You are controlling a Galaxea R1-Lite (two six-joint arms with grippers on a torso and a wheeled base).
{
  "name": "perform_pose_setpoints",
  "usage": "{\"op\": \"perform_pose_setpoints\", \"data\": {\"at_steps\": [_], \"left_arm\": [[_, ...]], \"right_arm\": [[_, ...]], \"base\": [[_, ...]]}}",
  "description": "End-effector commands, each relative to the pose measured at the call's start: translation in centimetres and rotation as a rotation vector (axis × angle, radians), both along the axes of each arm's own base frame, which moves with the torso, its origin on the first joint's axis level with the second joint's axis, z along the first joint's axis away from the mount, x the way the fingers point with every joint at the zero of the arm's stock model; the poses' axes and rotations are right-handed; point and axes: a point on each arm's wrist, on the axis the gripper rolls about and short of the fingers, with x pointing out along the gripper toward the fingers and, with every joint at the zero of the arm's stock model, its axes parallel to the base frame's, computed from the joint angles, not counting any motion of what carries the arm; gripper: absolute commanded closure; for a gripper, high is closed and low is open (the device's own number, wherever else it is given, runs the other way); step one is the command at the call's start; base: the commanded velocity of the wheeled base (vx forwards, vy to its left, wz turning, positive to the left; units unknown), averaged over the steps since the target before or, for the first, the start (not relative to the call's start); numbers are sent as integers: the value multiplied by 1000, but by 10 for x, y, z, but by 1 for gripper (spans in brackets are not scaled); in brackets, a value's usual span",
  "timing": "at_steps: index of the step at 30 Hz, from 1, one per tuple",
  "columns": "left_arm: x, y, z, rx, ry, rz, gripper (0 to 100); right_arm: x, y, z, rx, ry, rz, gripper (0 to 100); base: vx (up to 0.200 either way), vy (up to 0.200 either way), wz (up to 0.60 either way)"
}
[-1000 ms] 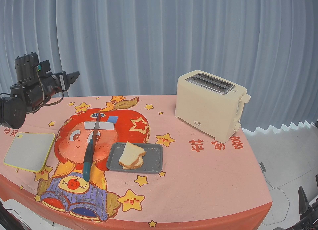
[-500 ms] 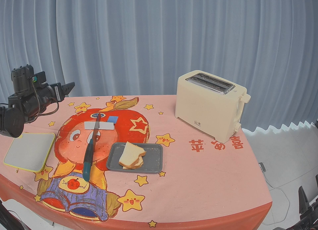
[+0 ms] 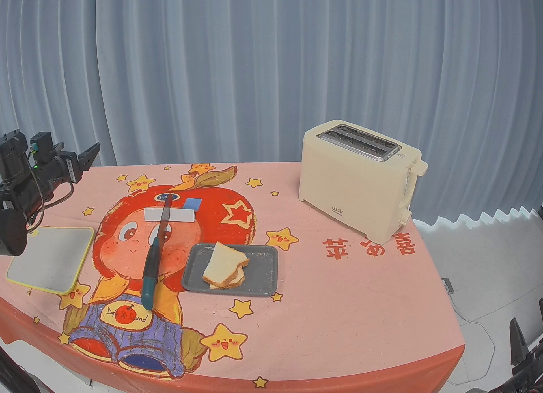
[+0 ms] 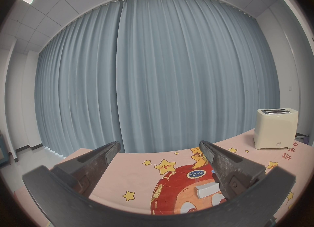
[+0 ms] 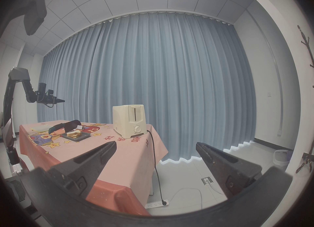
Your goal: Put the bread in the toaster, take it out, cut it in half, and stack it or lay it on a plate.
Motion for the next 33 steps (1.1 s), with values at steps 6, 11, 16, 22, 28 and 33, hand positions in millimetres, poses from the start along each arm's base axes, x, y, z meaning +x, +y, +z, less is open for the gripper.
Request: {"op": "perform_pose_setpoints", "data": {"at_steps": [6,11,16,22,28,33], "left_arm": [[-10,1,-15,4,-16,-1,0],[-12,0,-17,4,-11,-4,0],[-17,-1,-22,-1,-4,-4,0],[-27,-3,-23,24,-108,-19,0],[-42,-7,-34,30,-135,-21,0],[-56,-10,-44,37,-160,-30,0]], "right_arm": [[0,0,-5,0,0,1,0],[0,0,-5,0,0,1,0],[0,0,-5,0,0,1,0],[0,0,-5,0,0,1,0],[0,0,-5,0,0,1,0],[0,0,-5,0,0,1,0]], "base": [[0,0,0],[0,0,0],[0,0,0],[0,0,0],[0,0,0],[0,0,0]]}}
